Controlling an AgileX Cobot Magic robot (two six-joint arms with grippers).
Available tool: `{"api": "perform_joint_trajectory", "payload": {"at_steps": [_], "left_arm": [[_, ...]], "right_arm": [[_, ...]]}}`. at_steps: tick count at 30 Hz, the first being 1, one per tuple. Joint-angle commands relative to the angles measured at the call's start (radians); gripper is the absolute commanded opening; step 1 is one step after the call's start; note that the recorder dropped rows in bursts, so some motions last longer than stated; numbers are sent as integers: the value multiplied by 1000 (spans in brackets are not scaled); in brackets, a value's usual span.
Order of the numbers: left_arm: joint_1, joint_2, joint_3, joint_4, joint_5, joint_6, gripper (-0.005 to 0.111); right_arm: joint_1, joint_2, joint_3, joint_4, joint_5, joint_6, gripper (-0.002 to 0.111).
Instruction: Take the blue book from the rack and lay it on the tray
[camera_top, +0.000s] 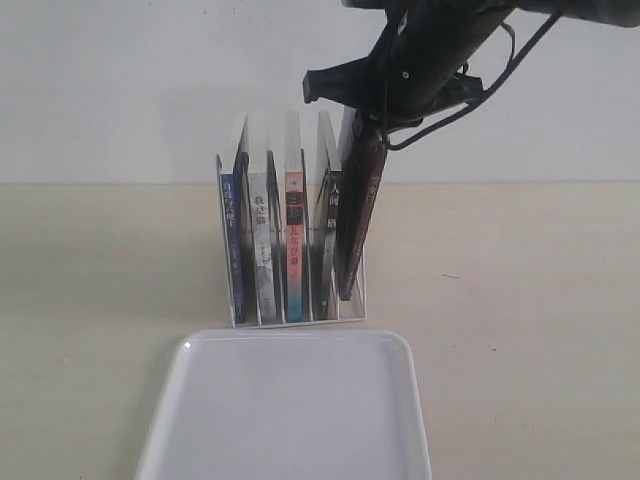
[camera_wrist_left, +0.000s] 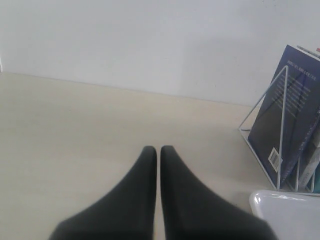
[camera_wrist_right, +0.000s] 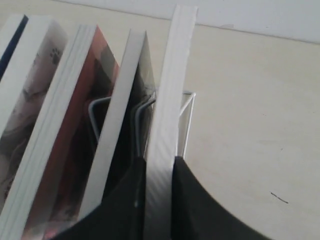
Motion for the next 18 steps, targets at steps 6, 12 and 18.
{"api": "perform_joint_trajectory", "payload": {"at_steps": [6, 12, 18], "left_arm": [[3, 3, -4, -10, -7, -9, 4], [3, 3, -4, -10, -7, -9, 4], [3, 3, -4, -10, -7, -9, 4]], "right_arm": [[2, 30, -5, -2, -33, 6, 41], [2, -34, -5, 1, -29, 6, 41], [68, -138, -5, -7, -47, -34, 41]]}}
